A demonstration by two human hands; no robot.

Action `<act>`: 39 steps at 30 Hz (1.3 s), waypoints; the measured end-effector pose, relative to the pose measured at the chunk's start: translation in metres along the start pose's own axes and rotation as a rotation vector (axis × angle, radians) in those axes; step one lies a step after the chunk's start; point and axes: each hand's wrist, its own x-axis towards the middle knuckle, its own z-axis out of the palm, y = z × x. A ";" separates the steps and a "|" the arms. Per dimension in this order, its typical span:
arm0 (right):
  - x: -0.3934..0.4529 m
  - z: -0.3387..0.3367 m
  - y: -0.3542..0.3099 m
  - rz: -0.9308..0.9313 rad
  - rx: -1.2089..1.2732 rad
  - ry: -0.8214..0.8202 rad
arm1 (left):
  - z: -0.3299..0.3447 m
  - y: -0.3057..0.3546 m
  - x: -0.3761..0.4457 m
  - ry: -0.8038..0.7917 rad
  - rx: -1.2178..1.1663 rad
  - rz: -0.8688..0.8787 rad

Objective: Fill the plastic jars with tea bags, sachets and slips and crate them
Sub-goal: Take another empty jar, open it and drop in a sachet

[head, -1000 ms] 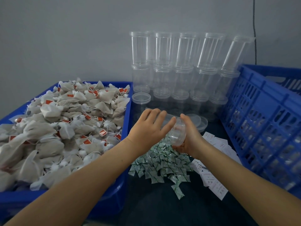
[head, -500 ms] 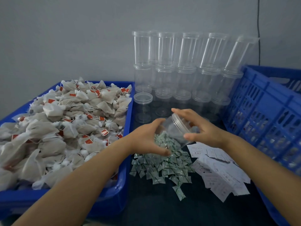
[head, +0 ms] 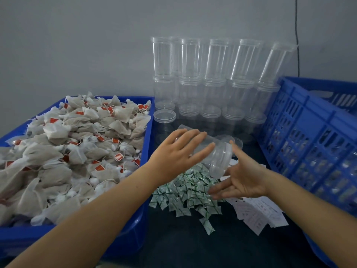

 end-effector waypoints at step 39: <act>-0.035 -0.032 -0.057 -1.234 -0.418 0.262 | 0.006 -0.006 -0.007 -0.548 -1.740 -0.878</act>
